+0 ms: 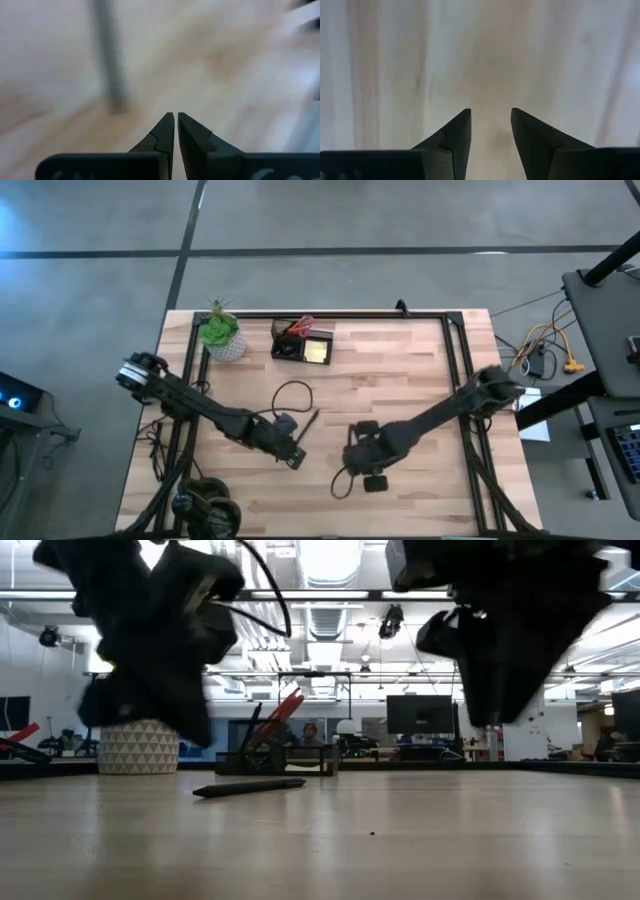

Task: Pick and place office supplies into organizer
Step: Put the pen into the top left section of the black desk organizer

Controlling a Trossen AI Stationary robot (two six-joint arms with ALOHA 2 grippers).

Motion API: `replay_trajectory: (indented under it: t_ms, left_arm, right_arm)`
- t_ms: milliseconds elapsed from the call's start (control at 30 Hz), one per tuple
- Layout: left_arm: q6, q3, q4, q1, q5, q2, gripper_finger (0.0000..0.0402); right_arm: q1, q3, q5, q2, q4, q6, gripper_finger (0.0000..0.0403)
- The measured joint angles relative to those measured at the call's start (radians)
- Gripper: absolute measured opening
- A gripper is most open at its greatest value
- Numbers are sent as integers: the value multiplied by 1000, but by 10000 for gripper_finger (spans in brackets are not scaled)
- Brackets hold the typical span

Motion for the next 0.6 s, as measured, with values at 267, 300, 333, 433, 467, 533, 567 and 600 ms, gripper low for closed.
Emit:
replay_trajectory:
  t_ms: [267, 300, 333, 433, 467, 533, 567, 600]
  left_arm:
    - [40, 178, -445, 0, -62, 14, 30]
    - [41, 185, -448, 5, -68, 11, 40]
    - [41, 191, -445, 9, -74, 8, 52]
    - [52, 193, -408, 20, -75, 10, 91]
    - [52, 190, -411, 24, -75, 13, 105]
    - [53, 190, -399, 27, -75, 21, 128]
    - [54, 188, -401, 29, -74, 23, 138]
    - [54, 187, -406, 31, -74, 26, 147]
  right_arm:
    - [-43, -147, 202, -207, 137, 155, 135]
    - [-49, -148, 211, -221, 143, 156, 135]
    - [-57, -149, 216, -236, 144, 156, 135]
    - [-89, -143, 224, -260, 139, 156, 135]
    - [-101, -141, 225, -263, 139, 156, 135]
    - [-127, -133, 226, -266, 138, 155, 135]
    - [-139, -127, 226, -268, 138, 154, 135]
    - [-151, -123, 226, -268, 138, 154, 135]
